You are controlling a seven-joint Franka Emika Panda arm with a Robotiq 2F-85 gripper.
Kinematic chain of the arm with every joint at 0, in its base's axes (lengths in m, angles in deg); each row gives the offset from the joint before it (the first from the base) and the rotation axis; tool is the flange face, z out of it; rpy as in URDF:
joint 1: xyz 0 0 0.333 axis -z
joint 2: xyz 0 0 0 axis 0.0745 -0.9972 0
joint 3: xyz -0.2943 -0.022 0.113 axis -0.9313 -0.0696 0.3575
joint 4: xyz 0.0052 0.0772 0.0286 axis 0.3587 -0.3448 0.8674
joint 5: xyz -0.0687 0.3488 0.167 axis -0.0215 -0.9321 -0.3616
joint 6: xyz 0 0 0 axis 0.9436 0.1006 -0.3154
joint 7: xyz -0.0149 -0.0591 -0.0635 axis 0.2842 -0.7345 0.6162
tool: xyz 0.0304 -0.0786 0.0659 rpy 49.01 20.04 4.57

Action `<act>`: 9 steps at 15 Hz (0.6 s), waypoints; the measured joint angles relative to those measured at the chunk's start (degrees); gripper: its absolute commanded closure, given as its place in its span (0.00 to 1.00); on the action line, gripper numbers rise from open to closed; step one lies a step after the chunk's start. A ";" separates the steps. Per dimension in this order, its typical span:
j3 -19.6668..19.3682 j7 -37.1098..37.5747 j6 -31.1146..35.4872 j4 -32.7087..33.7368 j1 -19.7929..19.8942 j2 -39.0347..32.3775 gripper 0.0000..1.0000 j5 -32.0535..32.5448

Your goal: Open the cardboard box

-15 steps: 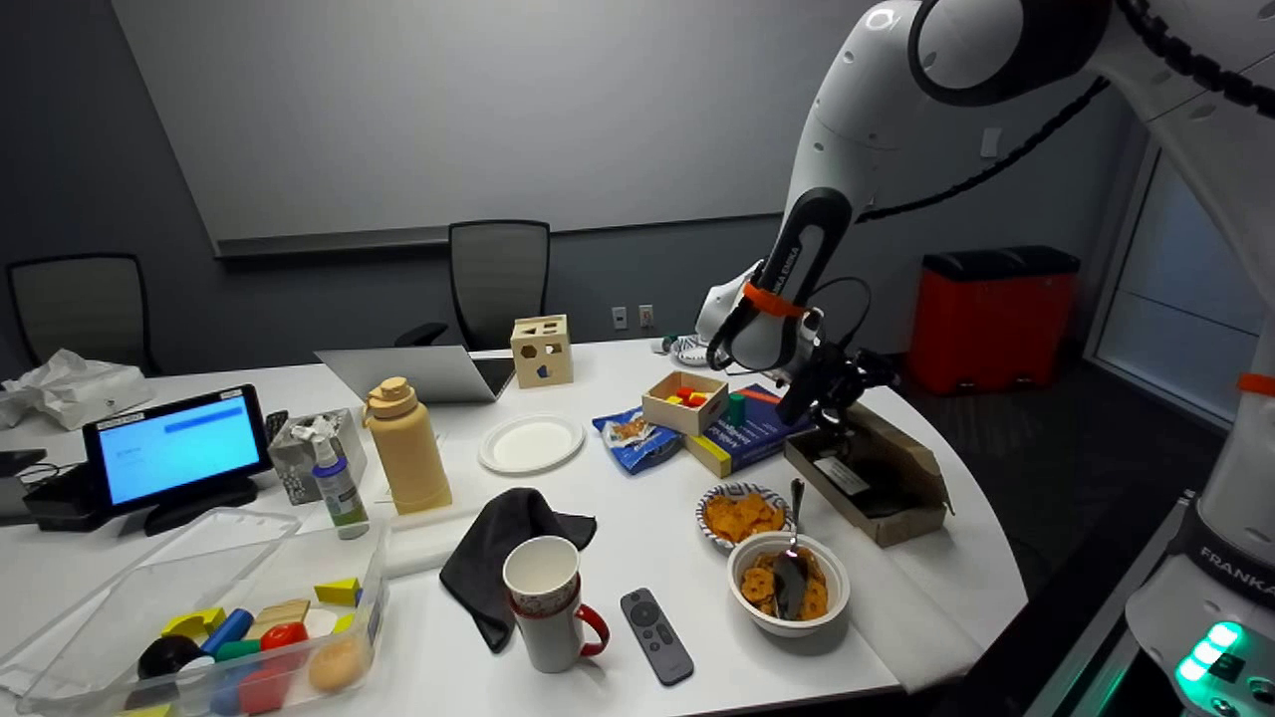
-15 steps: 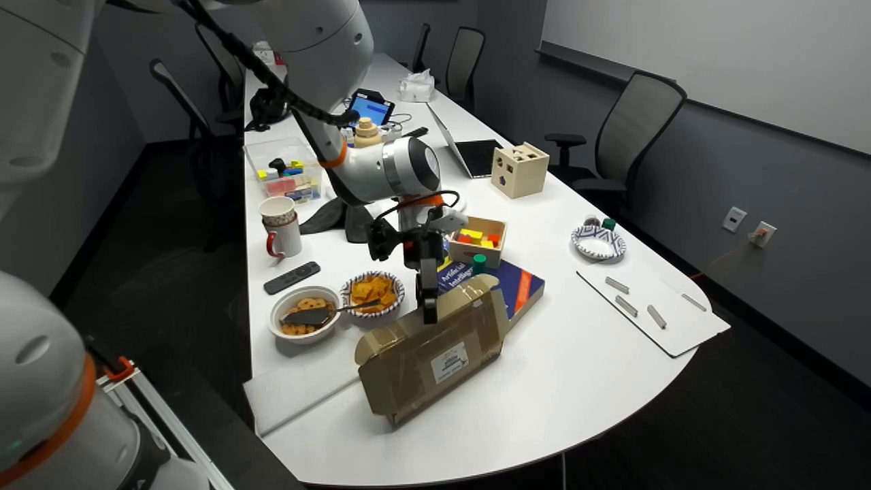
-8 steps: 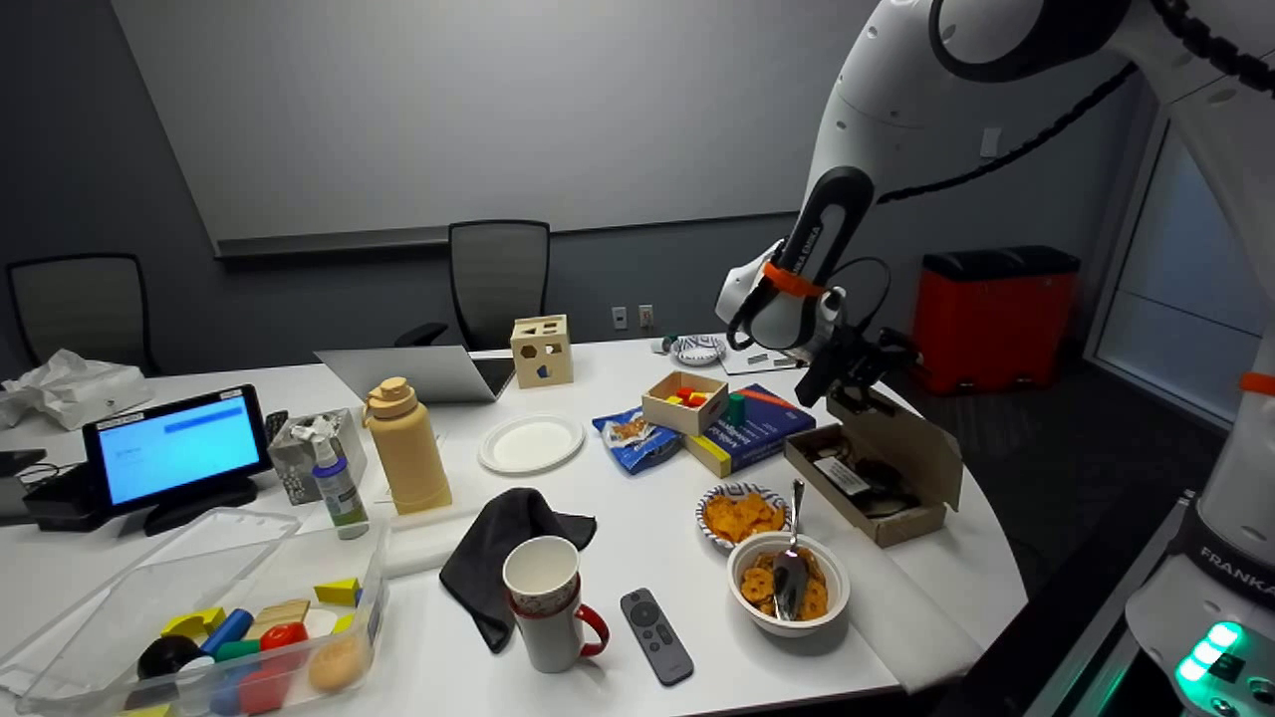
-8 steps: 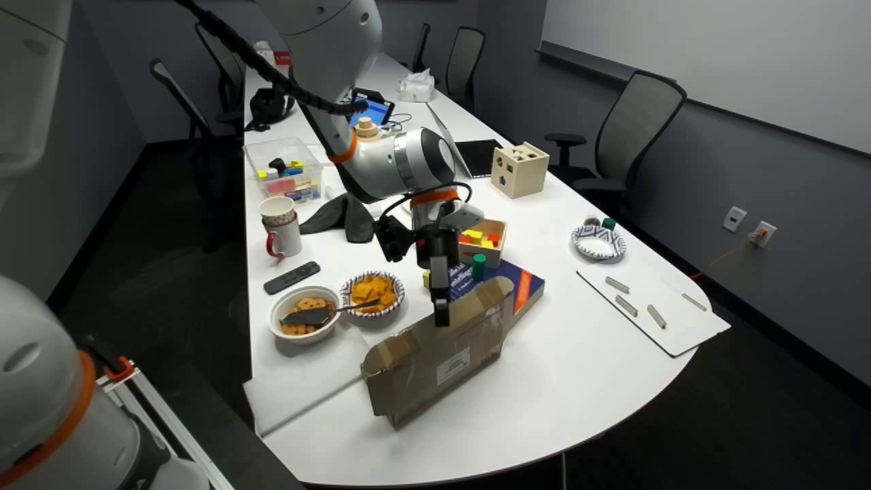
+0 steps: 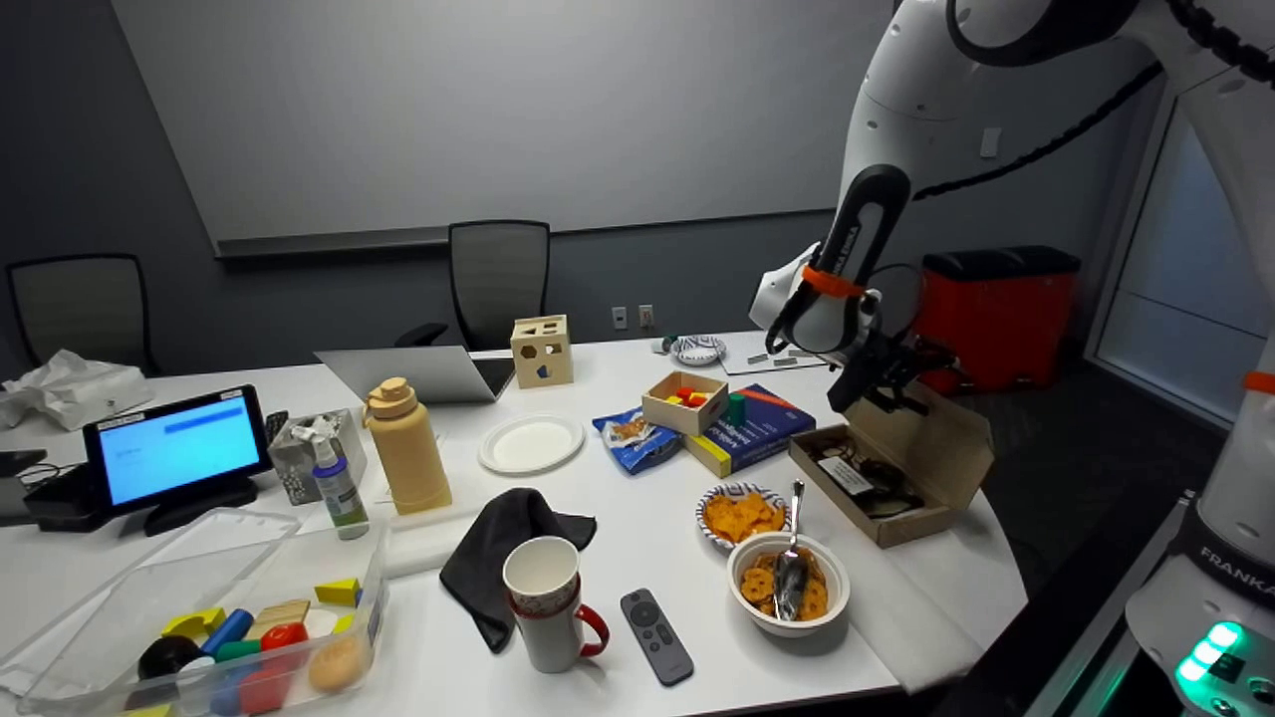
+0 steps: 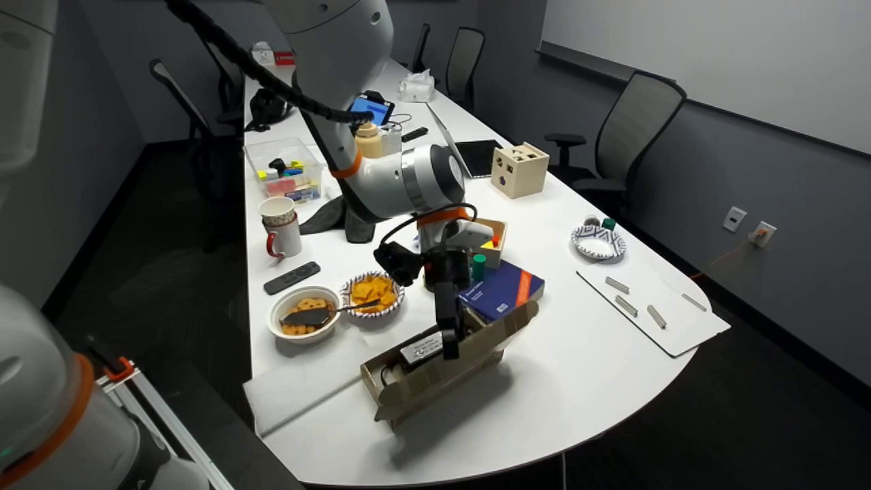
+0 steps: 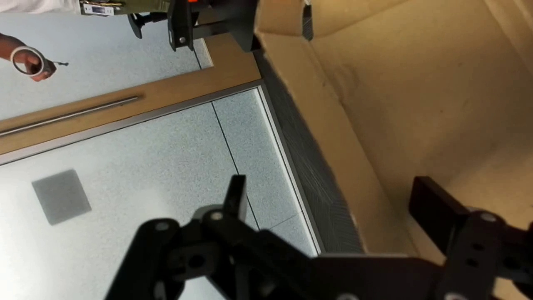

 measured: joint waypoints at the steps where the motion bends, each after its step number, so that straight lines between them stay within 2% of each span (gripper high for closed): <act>1: -0.10 0.85 1.06 -0.83 0.83 0.00 0.00 0.30; 6: -1.49 4.75 4.03 -3.30 4.46 -0.21 0.00 2.66; 9: -1.96 8.33 9.01 -4.41 6.34 -1.10 0.00 3.82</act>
